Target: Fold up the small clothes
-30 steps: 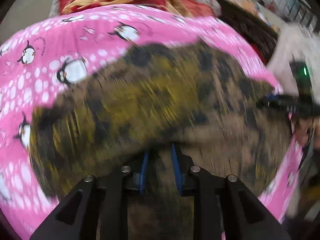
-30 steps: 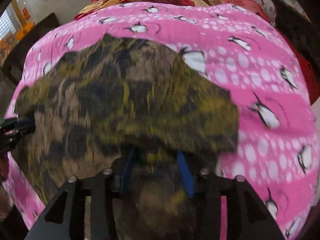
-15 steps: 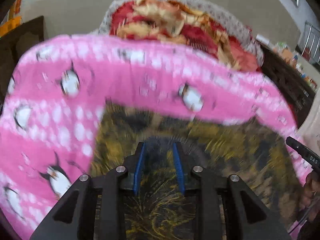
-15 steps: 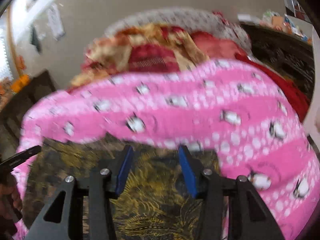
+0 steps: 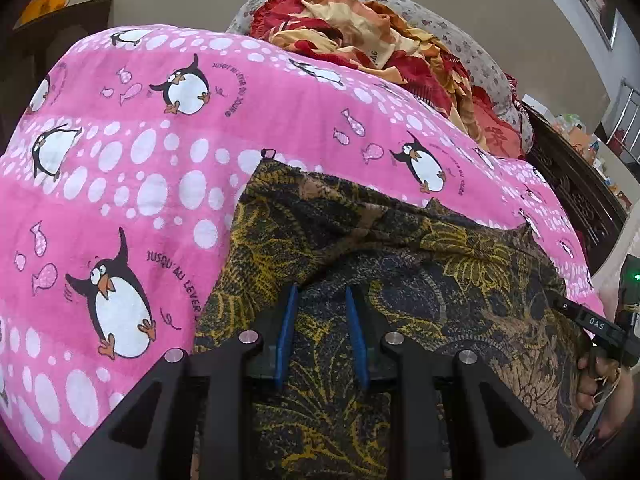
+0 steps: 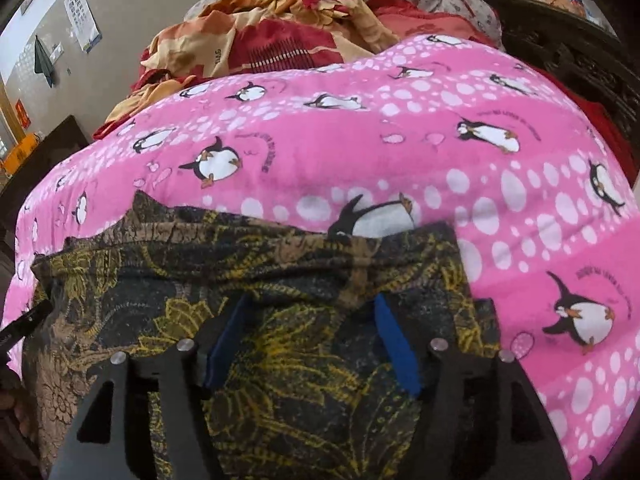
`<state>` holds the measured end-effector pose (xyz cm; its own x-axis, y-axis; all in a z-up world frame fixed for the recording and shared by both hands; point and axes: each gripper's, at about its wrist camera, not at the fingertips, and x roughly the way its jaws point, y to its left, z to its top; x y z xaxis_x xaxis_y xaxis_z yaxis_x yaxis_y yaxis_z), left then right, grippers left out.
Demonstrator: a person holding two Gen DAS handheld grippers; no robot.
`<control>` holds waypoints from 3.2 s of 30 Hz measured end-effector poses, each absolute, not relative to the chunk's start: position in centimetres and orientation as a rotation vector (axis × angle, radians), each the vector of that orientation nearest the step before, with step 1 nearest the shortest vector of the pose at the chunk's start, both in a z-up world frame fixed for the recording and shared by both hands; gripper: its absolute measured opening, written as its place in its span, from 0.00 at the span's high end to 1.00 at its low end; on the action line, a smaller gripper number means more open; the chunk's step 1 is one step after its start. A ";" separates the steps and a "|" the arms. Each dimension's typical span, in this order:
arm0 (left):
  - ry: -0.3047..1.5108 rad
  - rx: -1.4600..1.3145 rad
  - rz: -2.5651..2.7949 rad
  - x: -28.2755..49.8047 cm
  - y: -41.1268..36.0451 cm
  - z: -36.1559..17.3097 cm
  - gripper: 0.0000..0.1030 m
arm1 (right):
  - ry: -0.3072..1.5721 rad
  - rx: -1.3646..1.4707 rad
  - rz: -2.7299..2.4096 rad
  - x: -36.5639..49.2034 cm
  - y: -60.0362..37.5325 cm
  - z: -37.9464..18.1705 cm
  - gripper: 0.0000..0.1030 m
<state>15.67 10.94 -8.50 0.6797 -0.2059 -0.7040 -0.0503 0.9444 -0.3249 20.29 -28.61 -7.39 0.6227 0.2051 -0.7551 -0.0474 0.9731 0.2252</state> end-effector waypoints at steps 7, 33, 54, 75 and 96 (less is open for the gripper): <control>0.825 -0.302 -0.075 15.5 10.2 -7.4 0.95 | 0.887 0.203 0.180 20.1 -28.7 -7.3 0.23; 0.820 -0.317 -0.082 15.4 10.3 -7.5 0.95 | 0.886 0.170 0.161 19.5 -28.1 -7.1 0.20; 0.818 -0.322 -0.082 15.5 10.4 -7.5 0.95 | 0.894 0.241 0.283 19.7 -28.7 -7.1 0.00; 0.814 -0.322 -0.081 15.5 9.8 -7.5 0.95 | 0.751 0.036 0.285 6.0 -26.7 1.0 0.04; 0.817 -0.318 -0.077 15.5 9.9 -7.6 0.95 | 0.793 -0.023 0.118 8.0 -25.6 -5.2 0.08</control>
<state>15.52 9.95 -7.56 0.6848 -0.1891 -0.7038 -0.0542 0.9498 -0.3080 8.00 -25.56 -5.21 0.6952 0.0973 -0.7122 -0.1143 0.9932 0.0240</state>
